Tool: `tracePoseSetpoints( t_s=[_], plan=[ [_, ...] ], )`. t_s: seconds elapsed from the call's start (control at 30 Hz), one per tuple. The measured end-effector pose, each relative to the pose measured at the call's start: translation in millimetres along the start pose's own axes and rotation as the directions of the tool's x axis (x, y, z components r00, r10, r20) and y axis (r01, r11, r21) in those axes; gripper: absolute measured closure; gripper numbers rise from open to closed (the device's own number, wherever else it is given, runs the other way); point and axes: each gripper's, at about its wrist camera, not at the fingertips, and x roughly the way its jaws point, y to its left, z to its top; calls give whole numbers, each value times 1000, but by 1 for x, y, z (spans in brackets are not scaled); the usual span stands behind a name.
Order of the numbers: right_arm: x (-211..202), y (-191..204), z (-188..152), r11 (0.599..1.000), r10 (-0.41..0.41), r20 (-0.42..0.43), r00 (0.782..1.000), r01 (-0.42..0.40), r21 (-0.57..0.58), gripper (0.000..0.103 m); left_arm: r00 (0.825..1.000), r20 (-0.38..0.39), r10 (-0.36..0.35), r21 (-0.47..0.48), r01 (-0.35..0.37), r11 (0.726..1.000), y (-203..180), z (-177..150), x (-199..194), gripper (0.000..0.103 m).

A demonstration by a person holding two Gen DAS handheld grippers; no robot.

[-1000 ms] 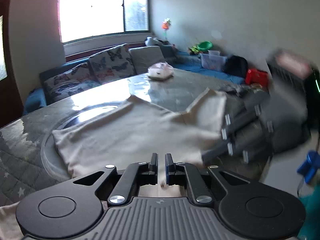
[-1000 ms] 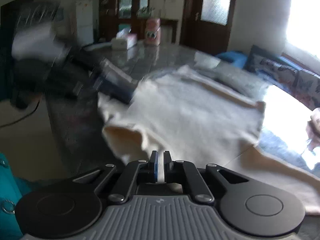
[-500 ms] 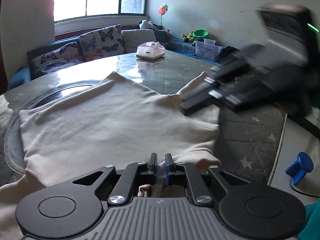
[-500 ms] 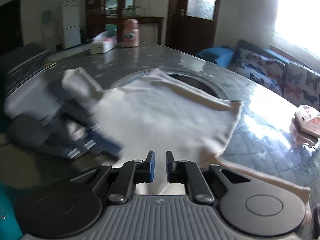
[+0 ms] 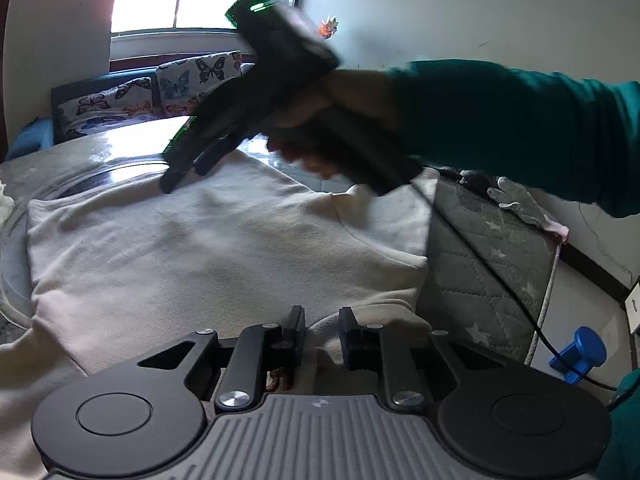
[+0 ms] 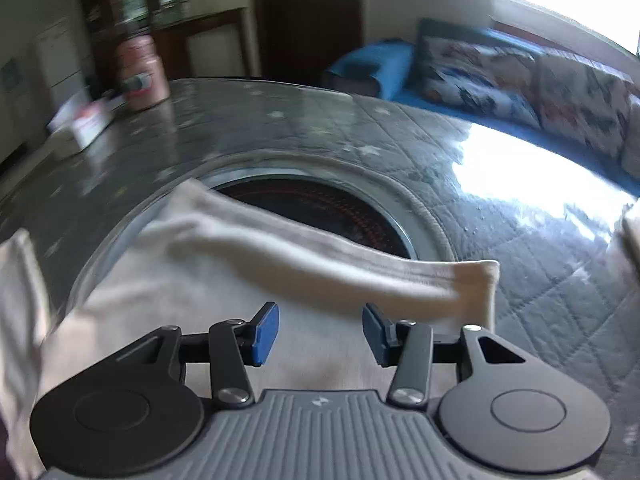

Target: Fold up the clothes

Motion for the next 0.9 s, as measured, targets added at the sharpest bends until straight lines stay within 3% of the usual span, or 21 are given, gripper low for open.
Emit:
tracePoseSetpoints(
  t_s=[0.1,0.47,0.67,0.9],
  plan=[
    [17,-4,6,998,-17,7,1000,16,54,56,1000,1,-11,-18,11,1000,3,1,1,82],
    [41,10,28,992,-128,72,989,128,1,45,999,12,-42,-44,42,998,7,-1,2,81],
    [30,28,28,998,-43,65,997,45,-35,45,998,15,-53,-53,54,997,9,-2,2,80],
    [53,49,36,995,-40,65,997,46,-88,39,998,19,-58,-63,59,996,10,-3,2,78]
  ],
)
